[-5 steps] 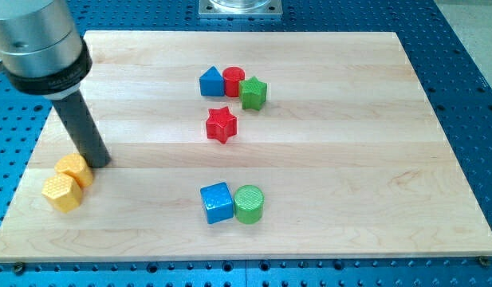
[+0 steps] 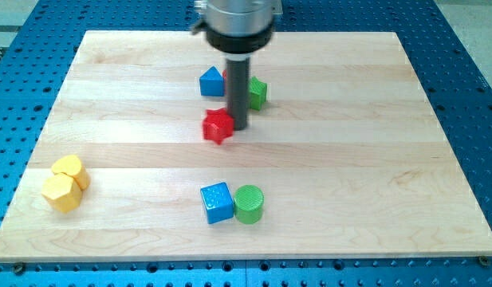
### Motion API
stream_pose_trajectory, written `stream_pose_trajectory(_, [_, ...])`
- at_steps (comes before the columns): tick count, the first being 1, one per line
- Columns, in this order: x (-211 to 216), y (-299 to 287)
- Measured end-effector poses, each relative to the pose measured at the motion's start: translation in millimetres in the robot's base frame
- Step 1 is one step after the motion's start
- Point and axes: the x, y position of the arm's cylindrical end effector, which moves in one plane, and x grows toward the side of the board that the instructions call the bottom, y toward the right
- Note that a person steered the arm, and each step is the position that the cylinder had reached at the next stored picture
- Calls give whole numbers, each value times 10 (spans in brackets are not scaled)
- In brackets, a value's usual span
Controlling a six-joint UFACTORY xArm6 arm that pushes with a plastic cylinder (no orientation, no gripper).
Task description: Move the red star into the yellow heart
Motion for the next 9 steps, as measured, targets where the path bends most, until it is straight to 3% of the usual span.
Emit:
stream_pose_trajectory(2, [432,-1343])
stream_pose_trajectory(7, [1024,-961])
stream_pose_trajectory(9, [1020,-1304])
